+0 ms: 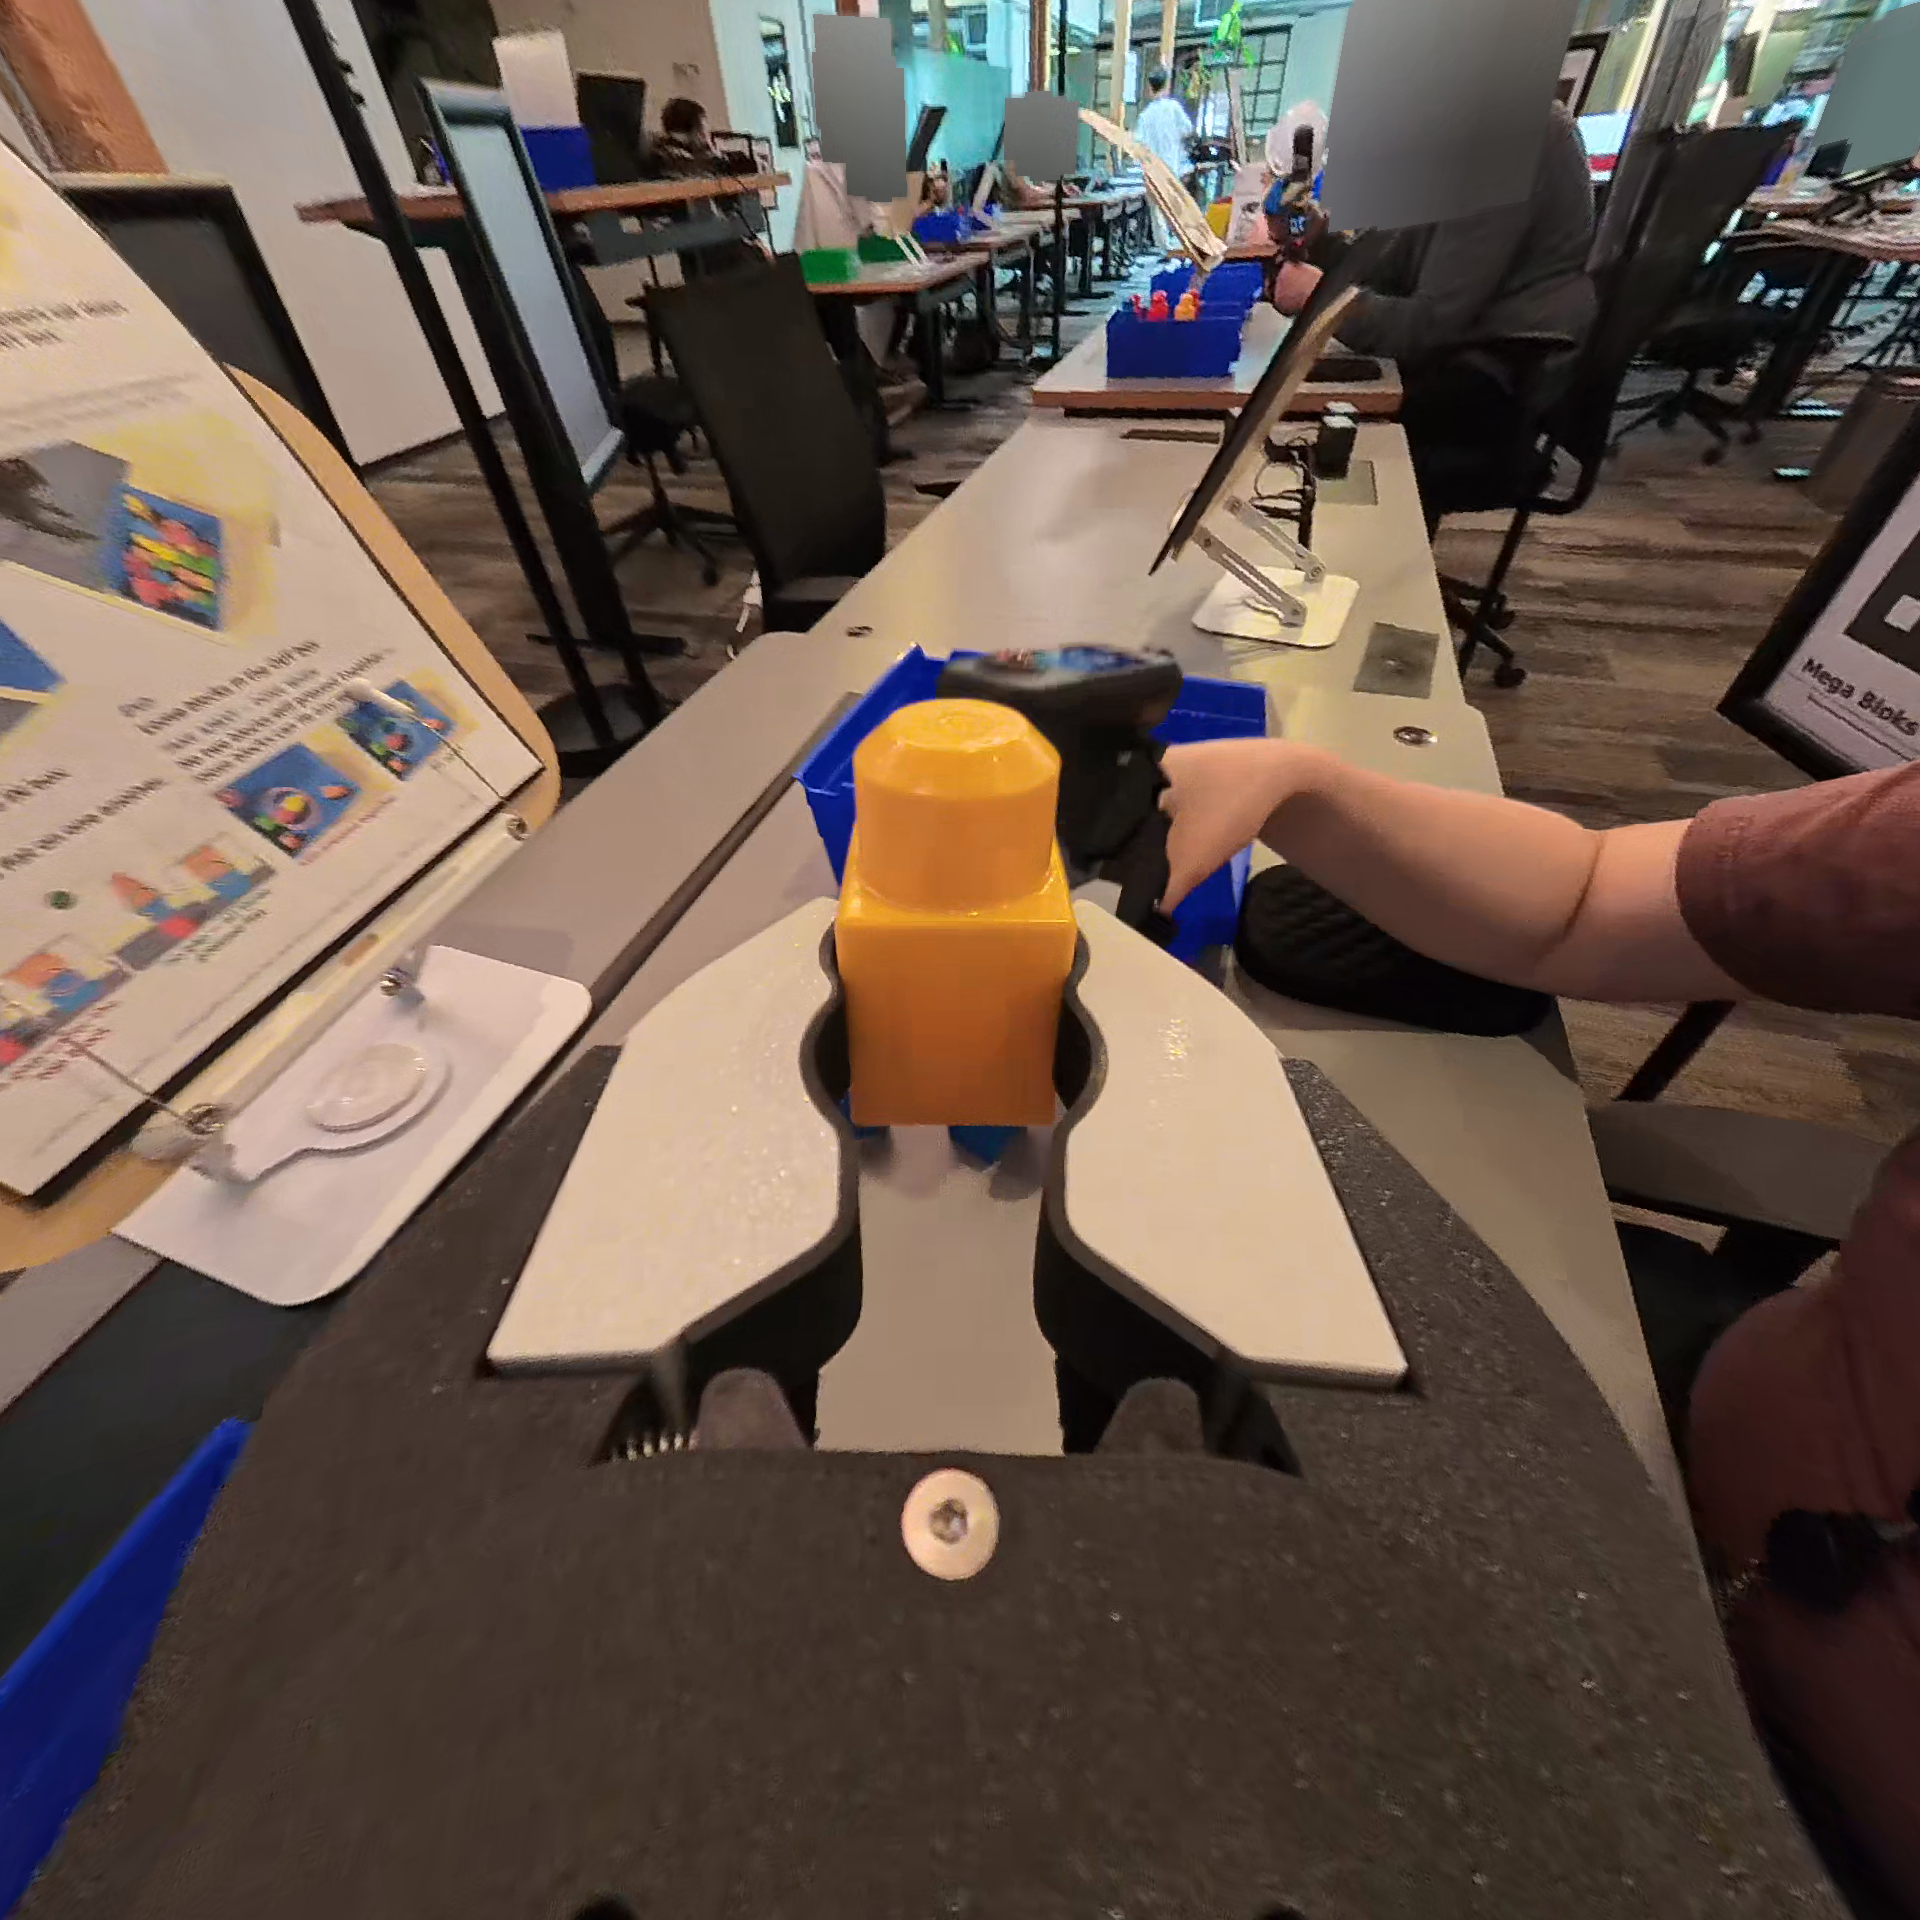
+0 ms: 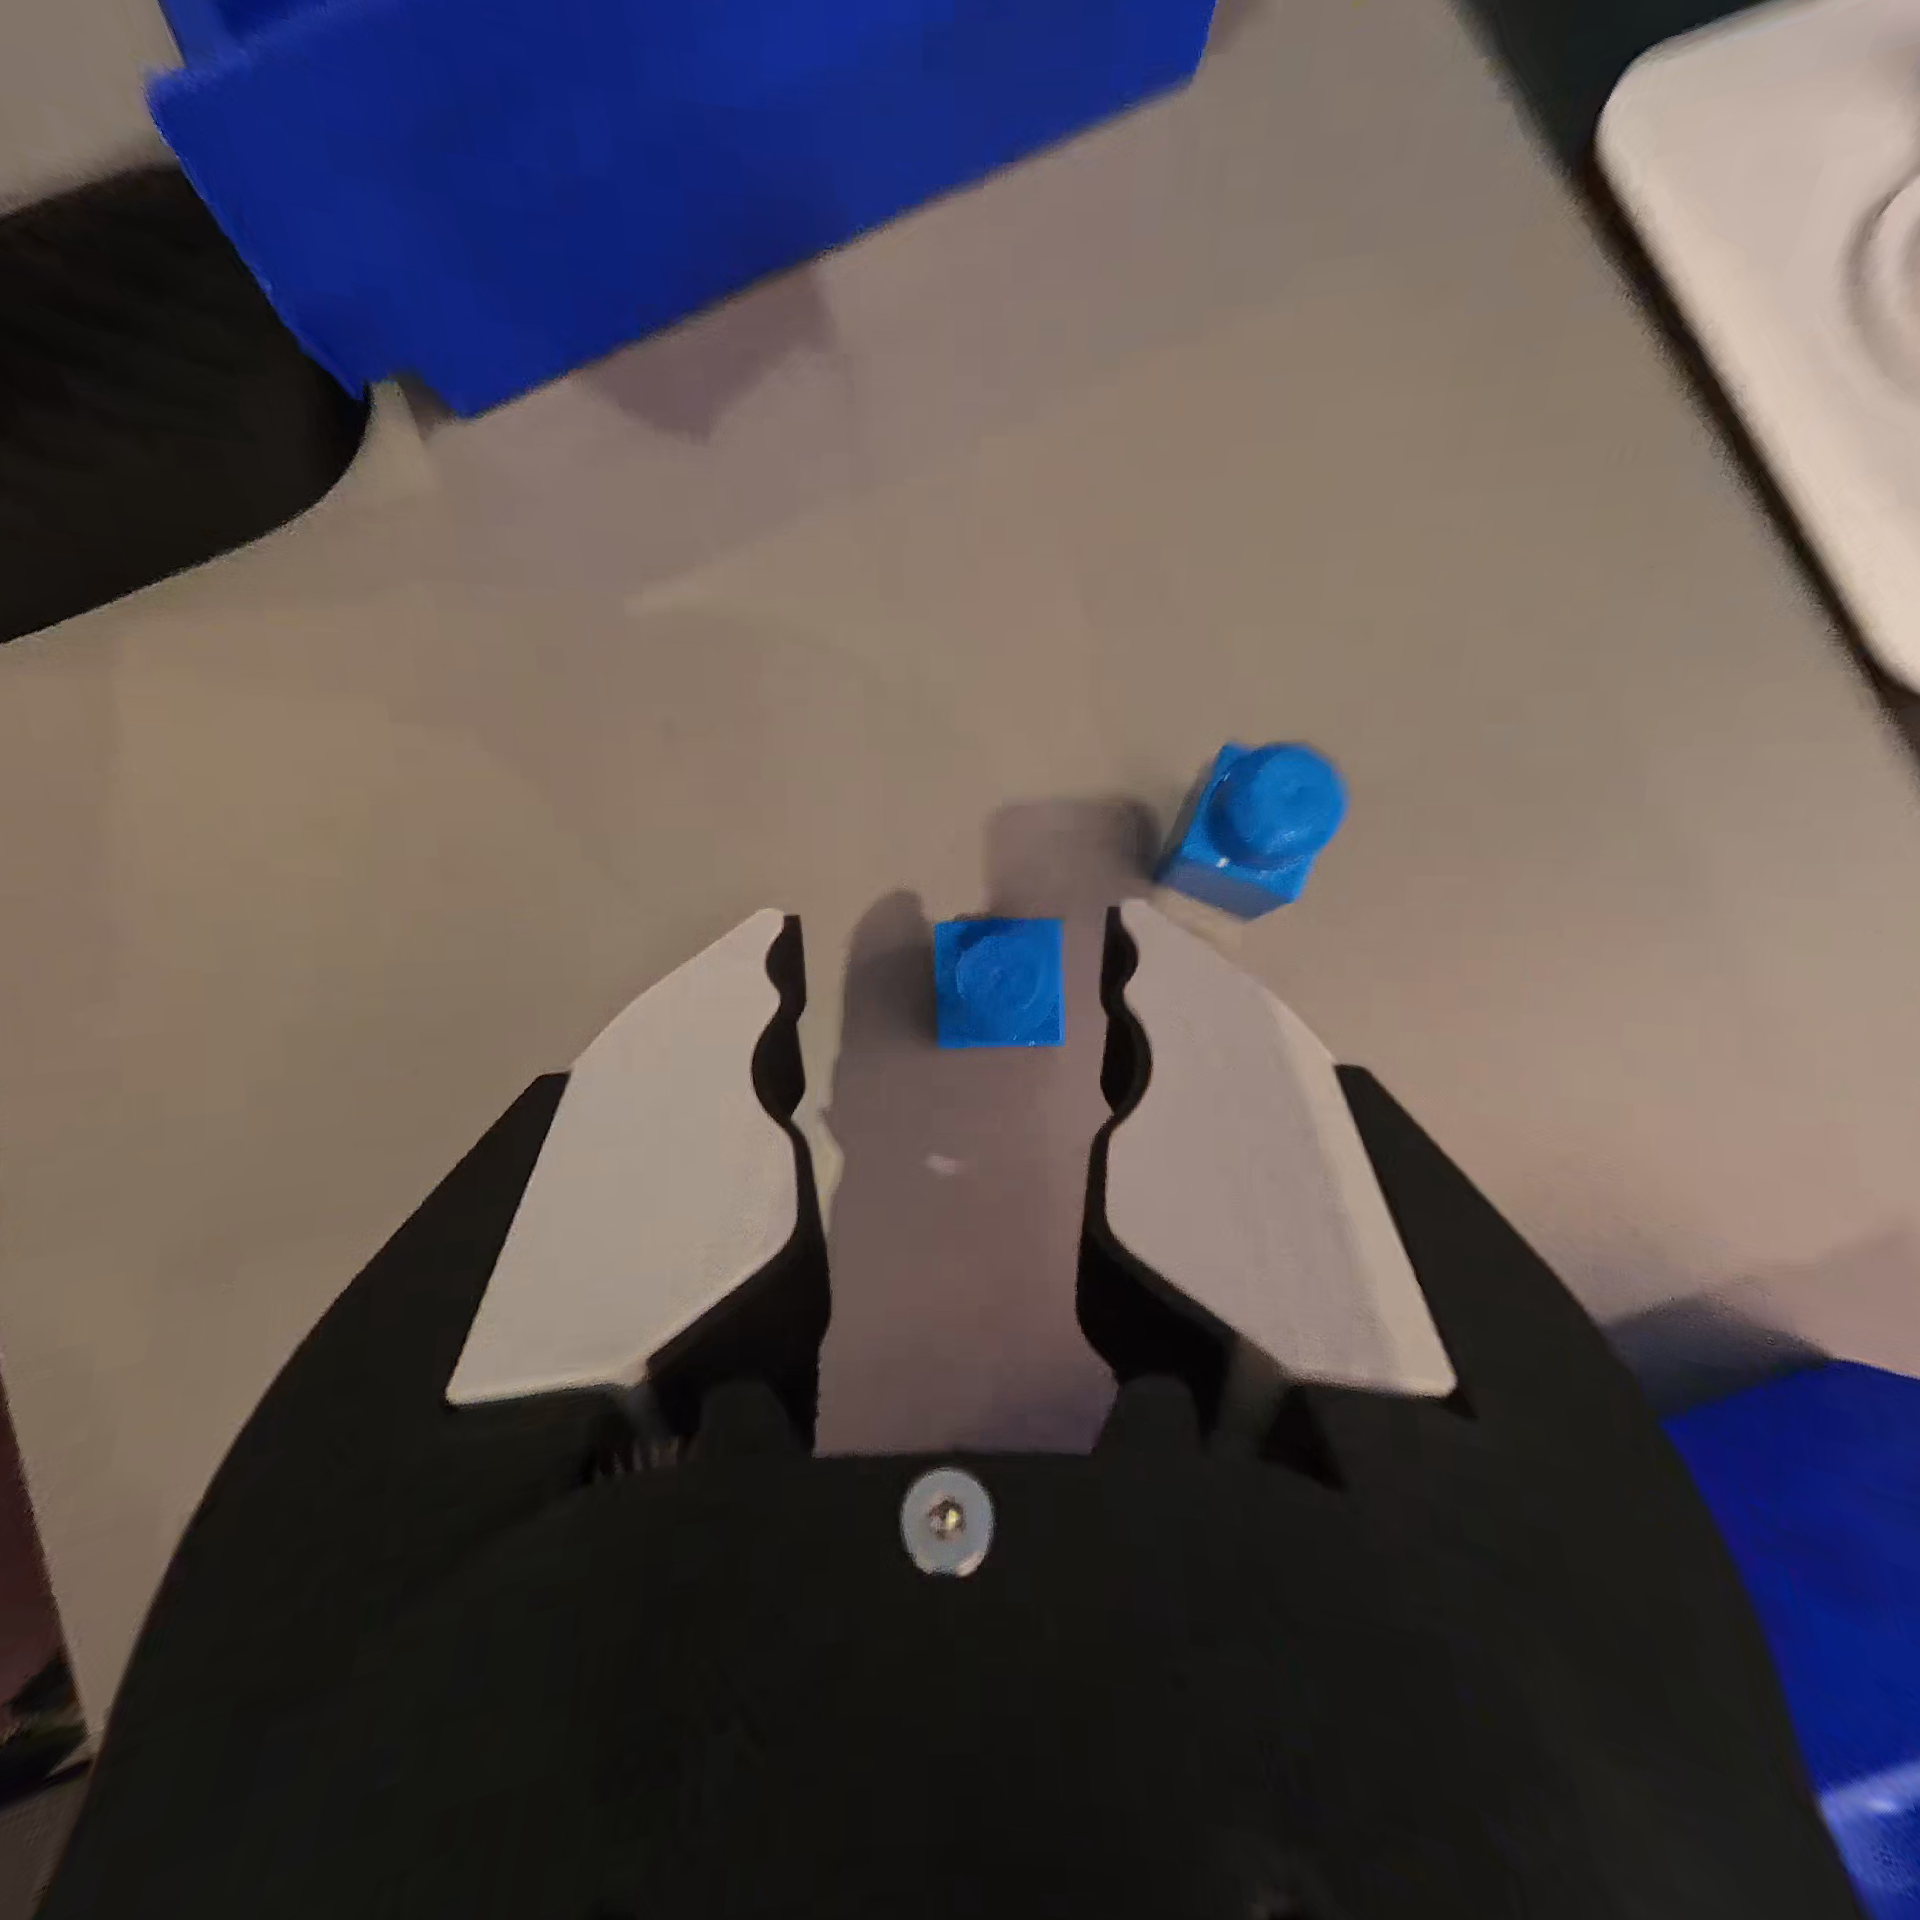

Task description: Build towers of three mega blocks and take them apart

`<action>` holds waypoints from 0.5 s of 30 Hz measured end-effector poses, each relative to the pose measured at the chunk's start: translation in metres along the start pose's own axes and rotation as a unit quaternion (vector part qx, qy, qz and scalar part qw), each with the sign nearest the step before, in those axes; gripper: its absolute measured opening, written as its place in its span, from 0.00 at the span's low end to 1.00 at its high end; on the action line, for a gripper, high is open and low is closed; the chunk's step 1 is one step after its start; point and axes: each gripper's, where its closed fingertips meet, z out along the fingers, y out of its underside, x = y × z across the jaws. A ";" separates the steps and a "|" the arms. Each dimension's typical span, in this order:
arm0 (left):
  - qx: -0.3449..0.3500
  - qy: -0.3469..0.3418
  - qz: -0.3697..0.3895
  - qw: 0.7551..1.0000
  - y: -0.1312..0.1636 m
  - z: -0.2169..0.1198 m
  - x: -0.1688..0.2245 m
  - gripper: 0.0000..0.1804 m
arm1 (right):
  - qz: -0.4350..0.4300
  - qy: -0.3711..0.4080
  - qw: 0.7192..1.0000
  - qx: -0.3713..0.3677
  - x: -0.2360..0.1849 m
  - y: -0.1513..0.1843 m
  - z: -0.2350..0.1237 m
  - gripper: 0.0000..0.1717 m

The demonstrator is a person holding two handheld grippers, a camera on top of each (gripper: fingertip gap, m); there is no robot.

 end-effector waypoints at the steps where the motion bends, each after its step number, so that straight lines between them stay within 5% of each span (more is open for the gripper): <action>1: 0.006 -0.003 0.004 1.000 -0.003 -0.004 0.000 0.20 | 0.006 0.000 1.000 -0.019 0.002 0.008 0.005 0.34; 15: 0.026 -0.001 0.017 1.000 -0.013 -0.021 0.008 0.20 | 0.028 0.035 0.995 -0.094 0.017 0.050 0.049 0.34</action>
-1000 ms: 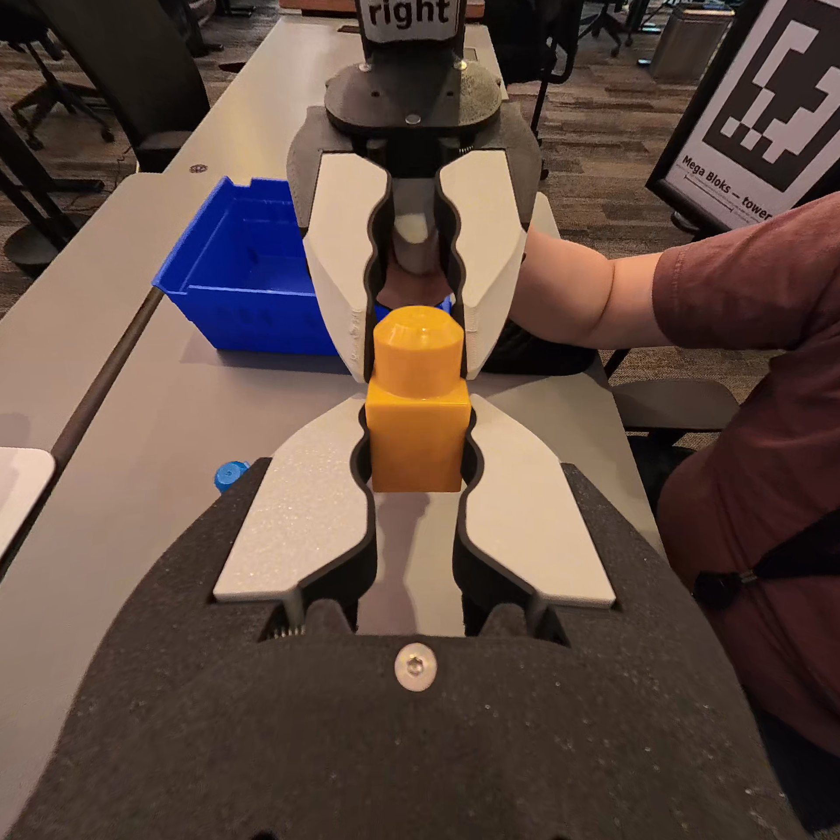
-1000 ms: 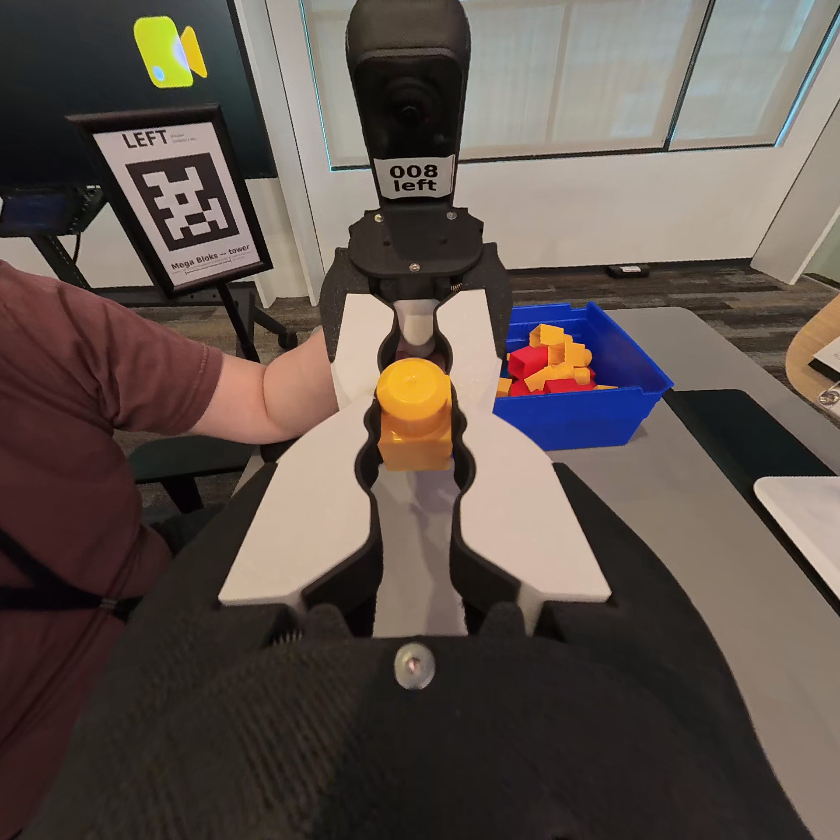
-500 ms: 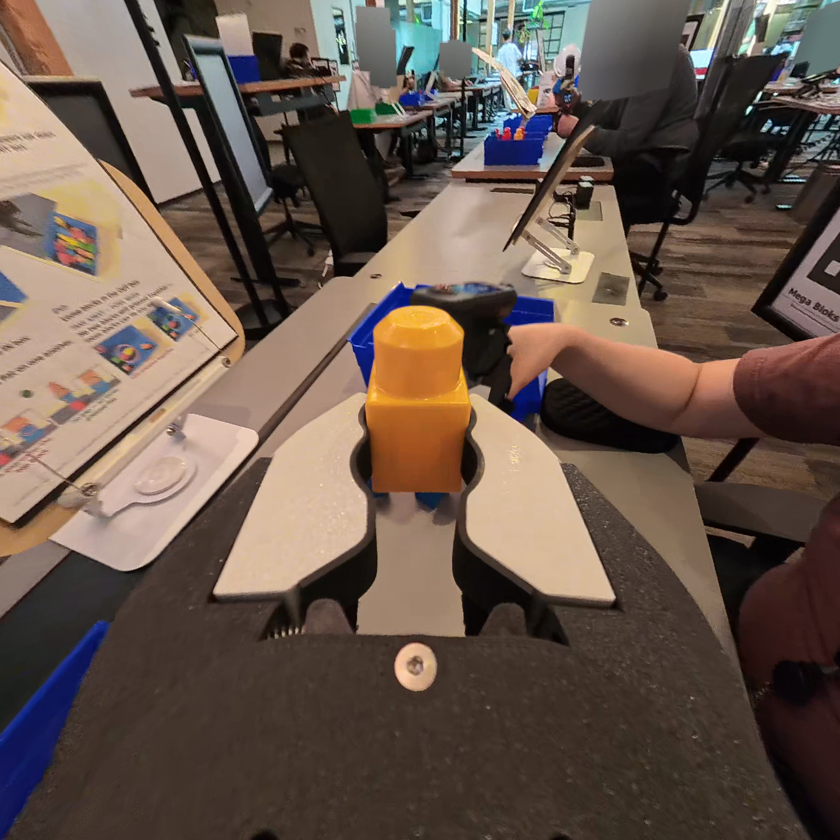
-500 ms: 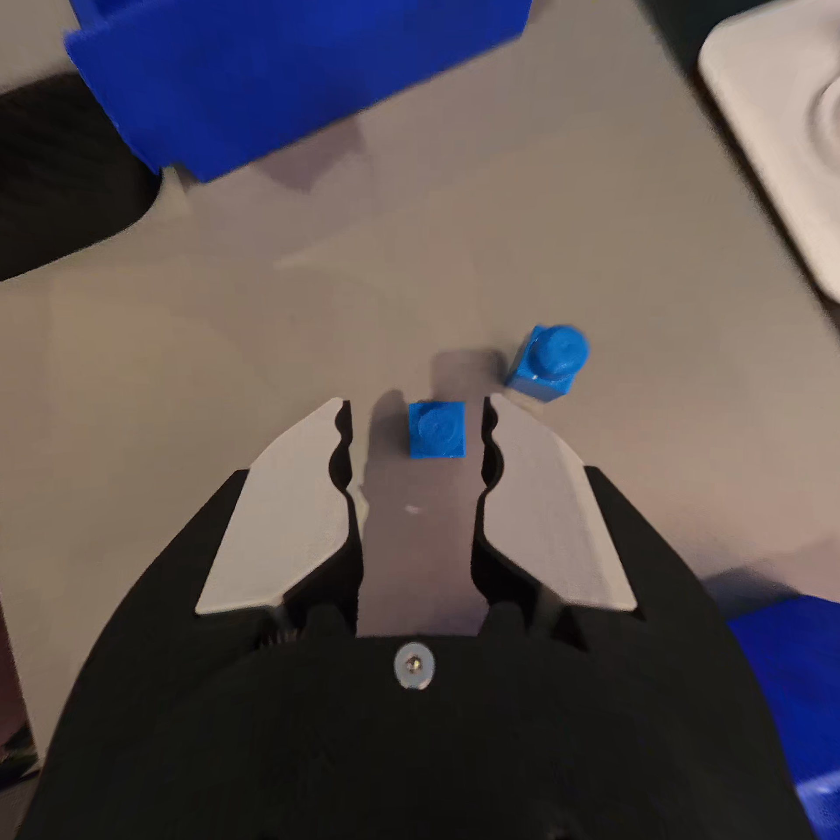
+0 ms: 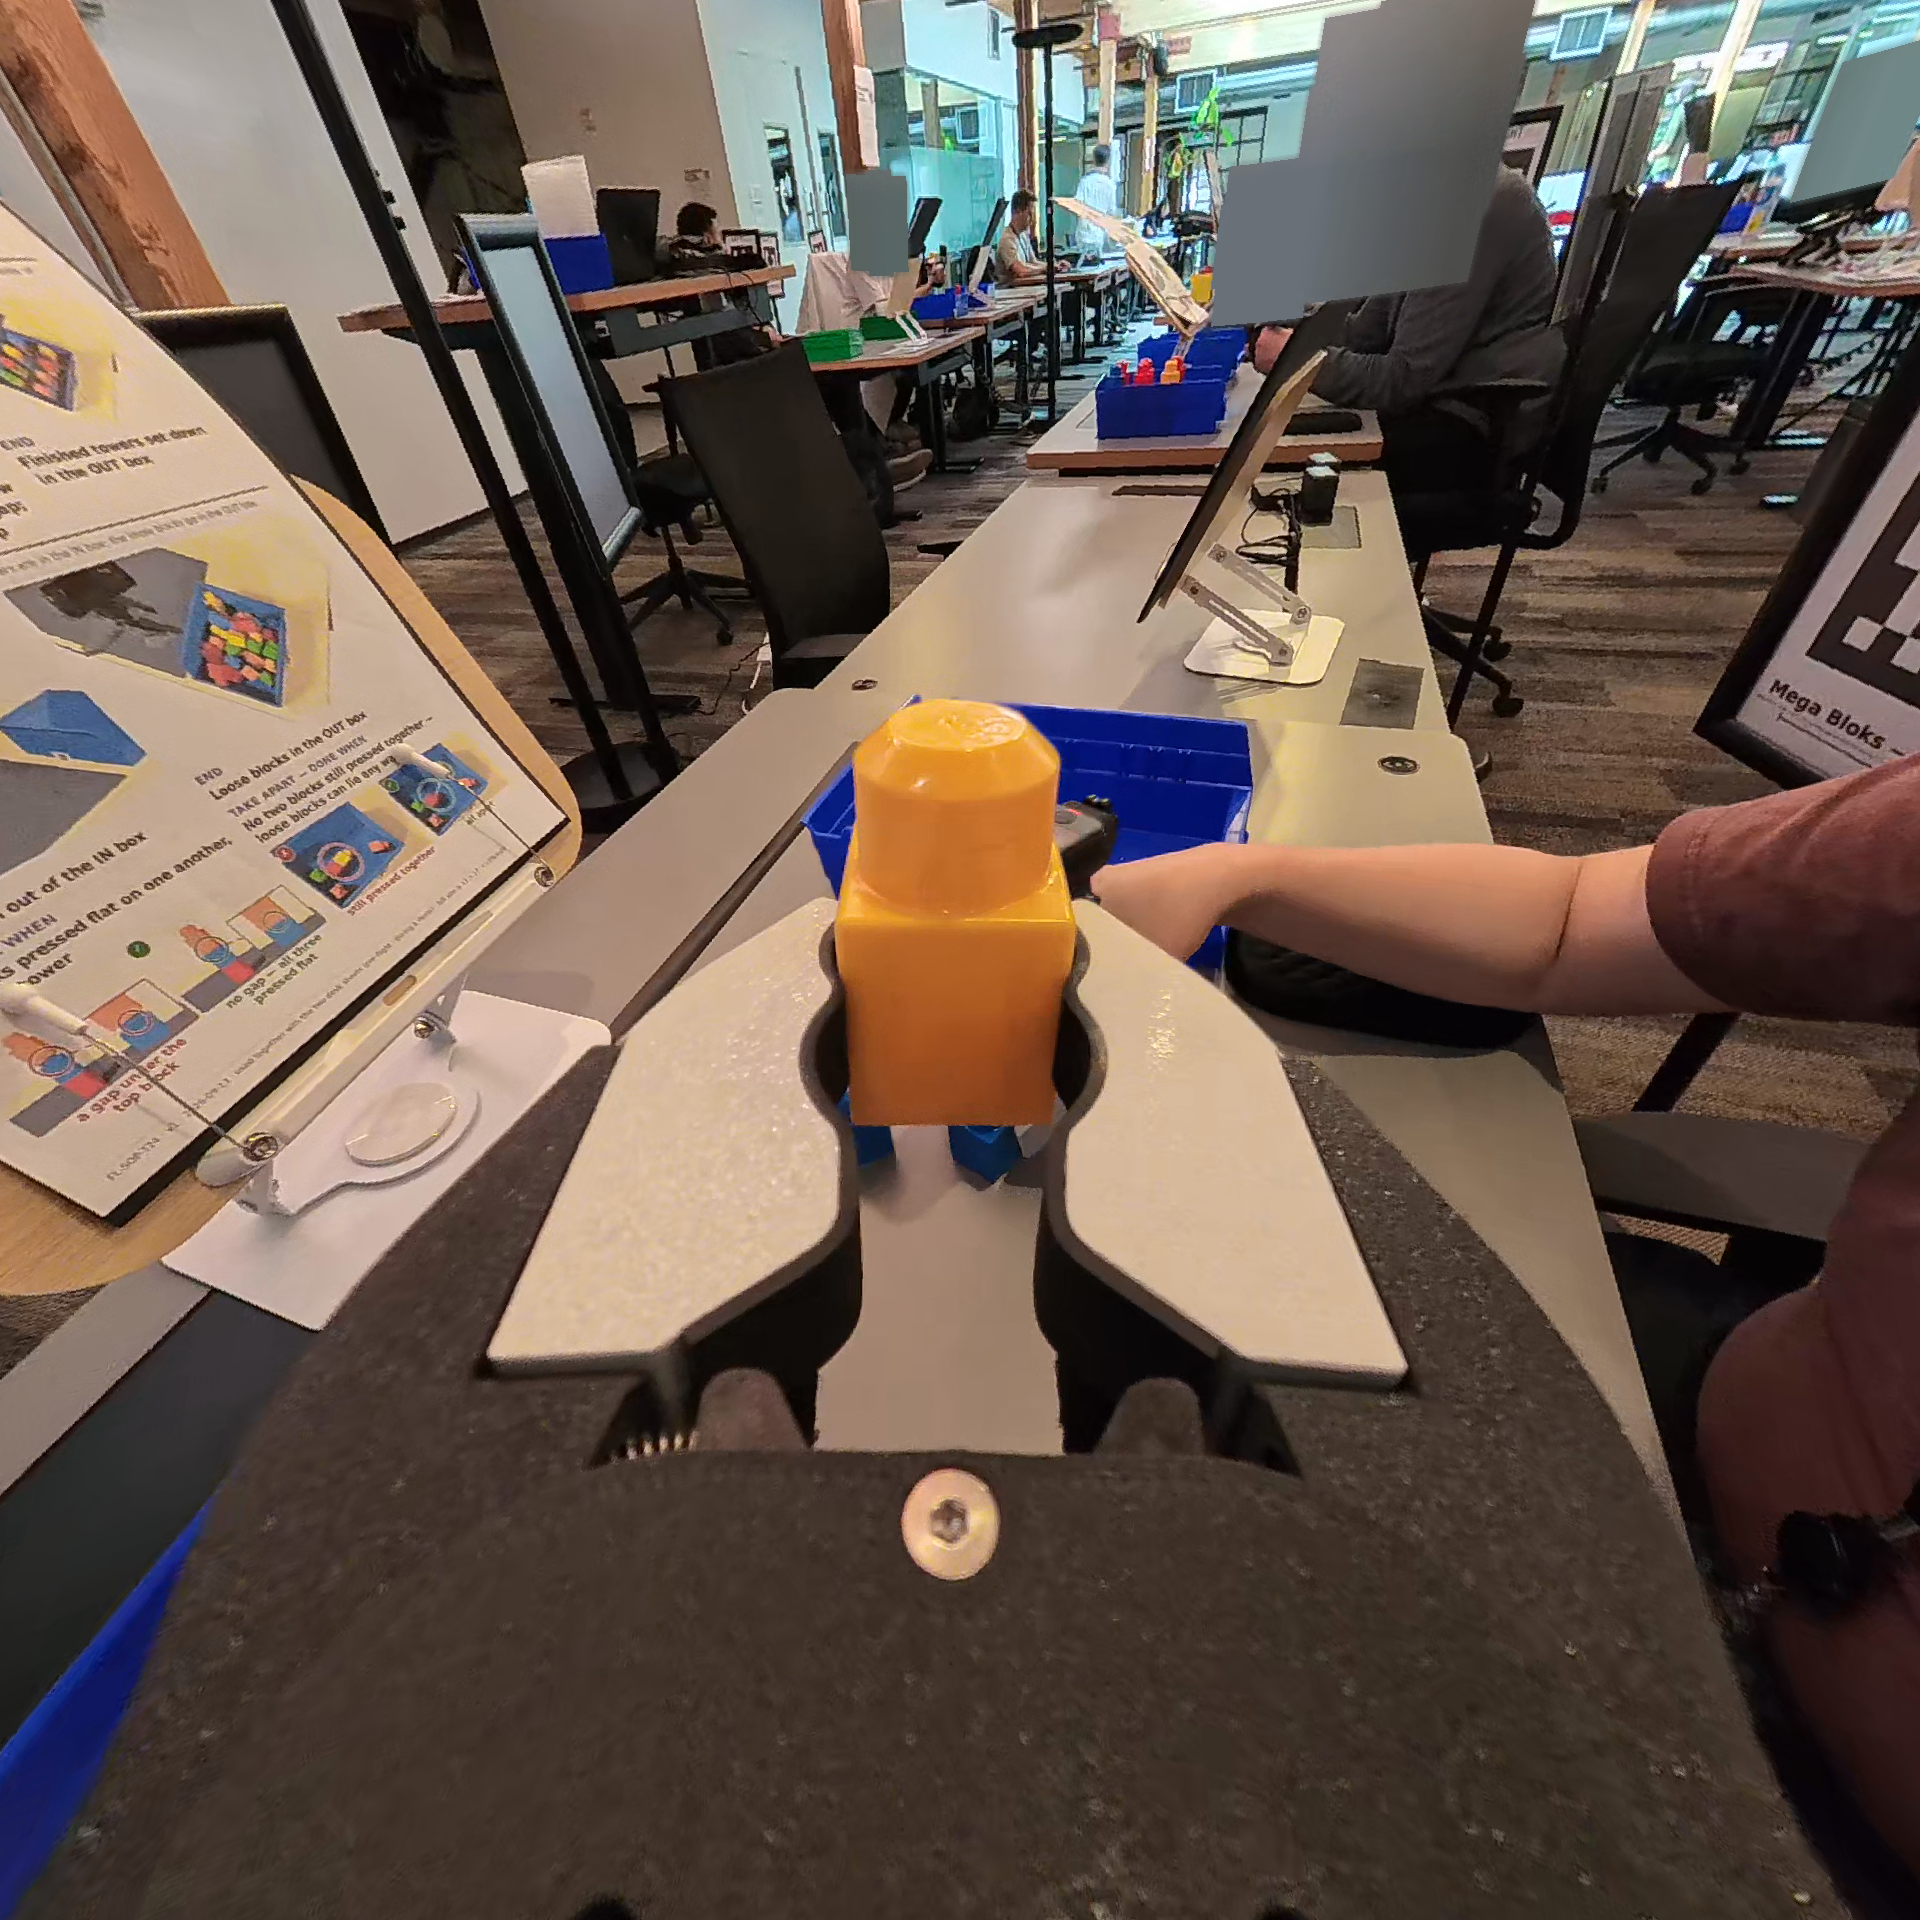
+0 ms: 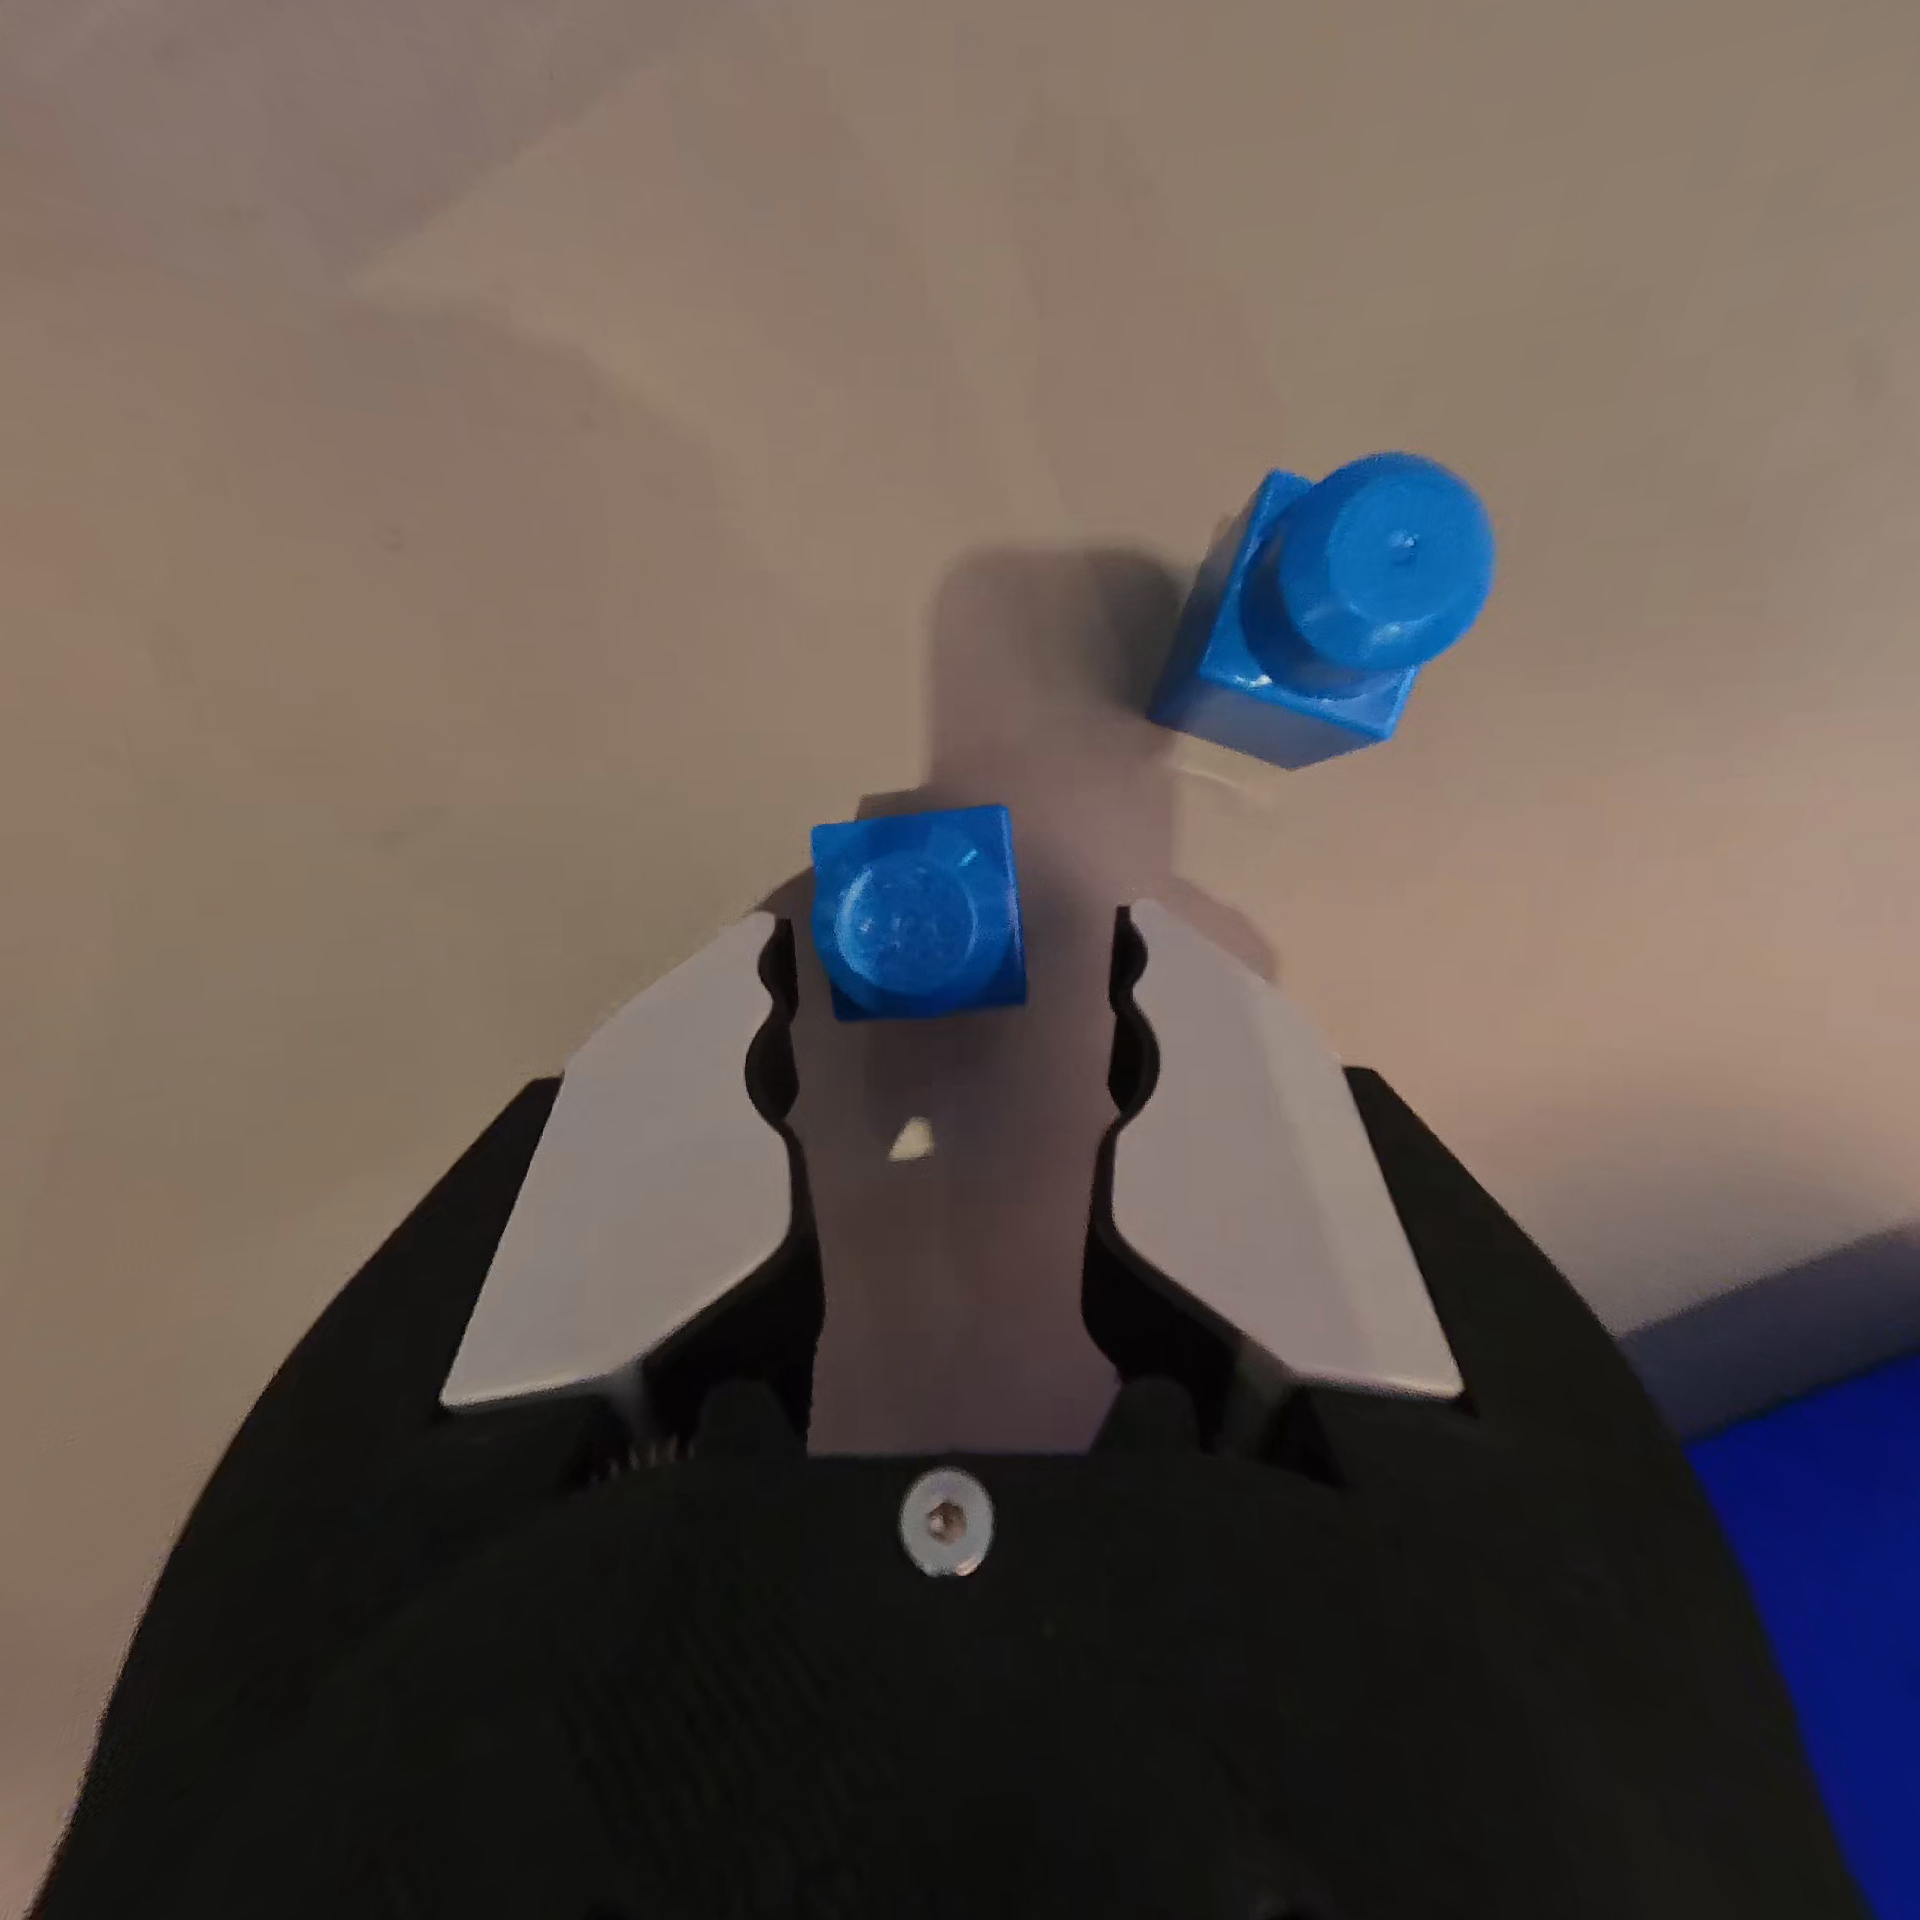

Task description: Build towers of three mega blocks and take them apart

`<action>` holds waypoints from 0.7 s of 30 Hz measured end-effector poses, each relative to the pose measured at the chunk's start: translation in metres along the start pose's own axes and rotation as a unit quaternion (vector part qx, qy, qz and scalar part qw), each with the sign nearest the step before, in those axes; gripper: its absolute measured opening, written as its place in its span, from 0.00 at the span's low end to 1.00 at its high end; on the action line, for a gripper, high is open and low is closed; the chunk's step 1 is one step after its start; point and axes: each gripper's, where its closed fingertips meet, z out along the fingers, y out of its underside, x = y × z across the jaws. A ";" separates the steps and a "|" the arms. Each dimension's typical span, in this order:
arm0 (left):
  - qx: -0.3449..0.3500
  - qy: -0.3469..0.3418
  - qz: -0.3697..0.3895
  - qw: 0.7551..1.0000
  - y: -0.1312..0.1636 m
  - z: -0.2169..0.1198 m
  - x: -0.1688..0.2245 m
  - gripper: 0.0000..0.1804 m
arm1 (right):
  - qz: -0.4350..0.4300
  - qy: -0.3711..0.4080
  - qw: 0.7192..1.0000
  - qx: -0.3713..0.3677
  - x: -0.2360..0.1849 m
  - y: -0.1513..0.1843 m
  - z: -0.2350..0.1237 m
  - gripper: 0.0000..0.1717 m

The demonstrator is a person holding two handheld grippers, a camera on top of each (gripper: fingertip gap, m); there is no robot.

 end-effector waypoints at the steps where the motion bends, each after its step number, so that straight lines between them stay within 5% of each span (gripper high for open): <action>1: -0.001 0.000 0.003 1.000 0.000 0.000 0.001 0.20 | -0.002 0.001 1.000 -0.004 0.000 0.001 0.001 0.33; 5: -0.007 0.005 0.004 1.000 0.002 0.003 0.002 0.20 | -0.006 -0.010 1.000 0.000 -0.002 -0.001 0.003 0.22; 9: -0.024 0.012 -0.007 1.000 0.010 0.012 0.001 0.20 | -0.002 -0.028 0.997 0.067 -0.008 -0.026 -0.023 0.21; 15: -0.068 0.057 -0.027 0.996 0.032 0.054 0.013 0.20 | 0.004 -0.087 0.969 0.231 -0.022 -0.068 -0.111 0.21; 21: -0.141 0.138 -0.065 0.978 0.075 0.115 0.043 0.20 | 0.011 -0.208 0.891 0.404 -0.047 -0.086 -0.217 0.21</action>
